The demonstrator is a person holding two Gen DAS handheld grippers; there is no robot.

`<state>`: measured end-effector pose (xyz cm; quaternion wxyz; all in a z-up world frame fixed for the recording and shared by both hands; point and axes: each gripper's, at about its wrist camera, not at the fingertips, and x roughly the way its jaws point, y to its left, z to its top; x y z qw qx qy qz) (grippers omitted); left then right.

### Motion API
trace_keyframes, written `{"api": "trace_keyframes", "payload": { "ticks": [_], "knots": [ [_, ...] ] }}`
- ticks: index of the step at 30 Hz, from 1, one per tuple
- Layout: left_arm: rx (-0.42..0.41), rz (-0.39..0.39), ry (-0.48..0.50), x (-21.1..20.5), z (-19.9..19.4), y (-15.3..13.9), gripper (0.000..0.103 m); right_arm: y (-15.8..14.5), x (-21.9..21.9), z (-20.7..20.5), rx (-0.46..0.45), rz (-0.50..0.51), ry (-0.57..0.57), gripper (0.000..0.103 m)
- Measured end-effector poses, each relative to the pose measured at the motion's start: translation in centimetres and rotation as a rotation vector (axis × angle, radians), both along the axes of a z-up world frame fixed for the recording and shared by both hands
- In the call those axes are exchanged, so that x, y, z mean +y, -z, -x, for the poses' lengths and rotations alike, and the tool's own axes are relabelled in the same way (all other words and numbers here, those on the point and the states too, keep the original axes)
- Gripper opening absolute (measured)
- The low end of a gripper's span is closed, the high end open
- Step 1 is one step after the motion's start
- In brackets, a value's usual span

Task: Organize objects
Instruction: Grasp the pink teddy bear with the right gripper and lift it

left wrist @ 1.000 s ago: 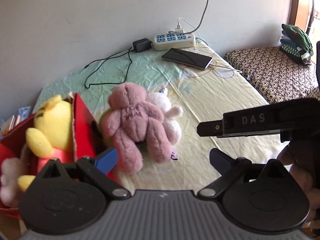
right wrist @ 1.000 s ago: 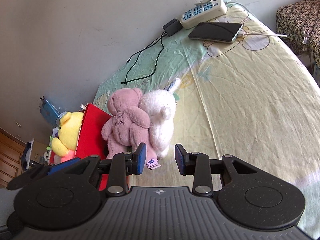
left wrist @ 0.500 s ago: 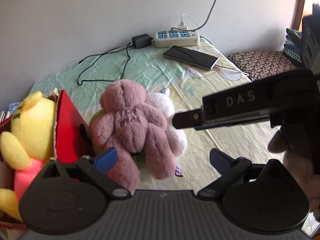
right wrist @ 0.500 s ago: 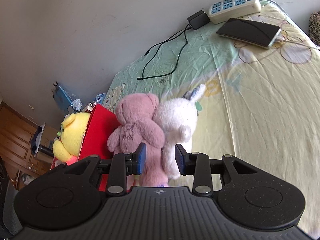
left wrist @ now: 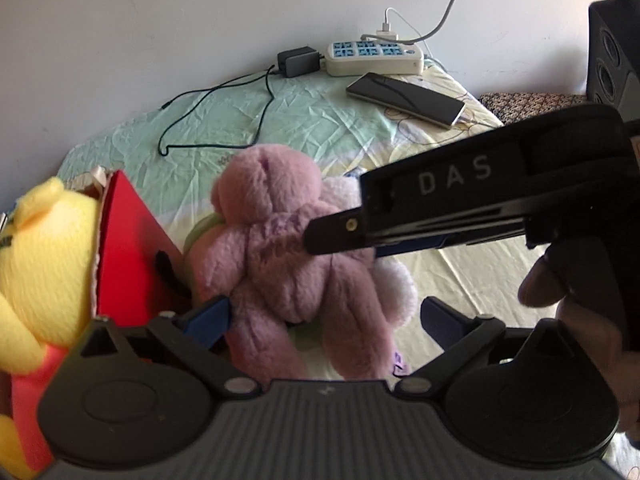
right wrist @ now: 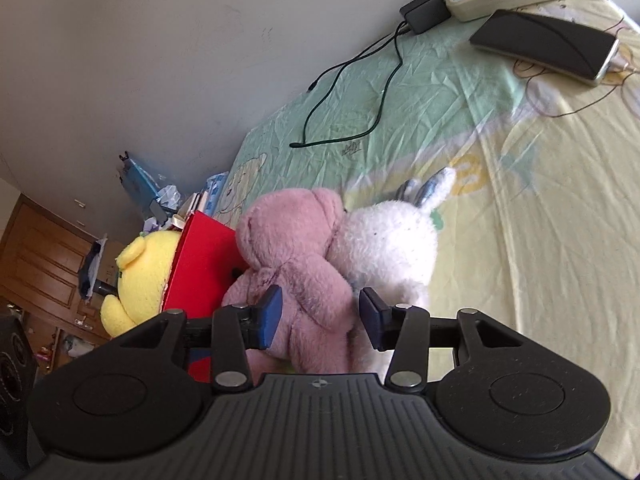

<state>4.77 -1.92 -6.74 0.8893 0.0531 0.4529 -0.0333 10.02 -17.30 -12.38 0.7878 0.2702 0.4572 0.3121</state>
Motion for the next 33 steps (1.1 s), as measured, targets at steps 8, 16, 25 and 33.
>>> {"api": "trace_keyframes", "payload": {
  "ticks": [8,16,25,33],
  "knots": [
    [-0.012,-0.009,-0.002,0.0,-0.3,0.3,0.097,0.2,-0.3,-0.5,0.032,-0.058,-0.006,0.032],
    [-0.026,-0.006,-0.002,-0.2,0.6,-0.2,0.093,-0.4,-0.7,0.7,0.022,-0.061,-0.009,0.022],
    [0.011,0.035,0.058,-0.3,3.9,-0.6,0.085,-1.1,-1.1,4.8,0.001,-0.041,-0.044,0.021],
    [0.087,0.108,0.108,-0.9,8.7,0.3,0.085,0.7,-2.0,9.7,0.075,0.001,-0.044,0.021]
  ]
}}
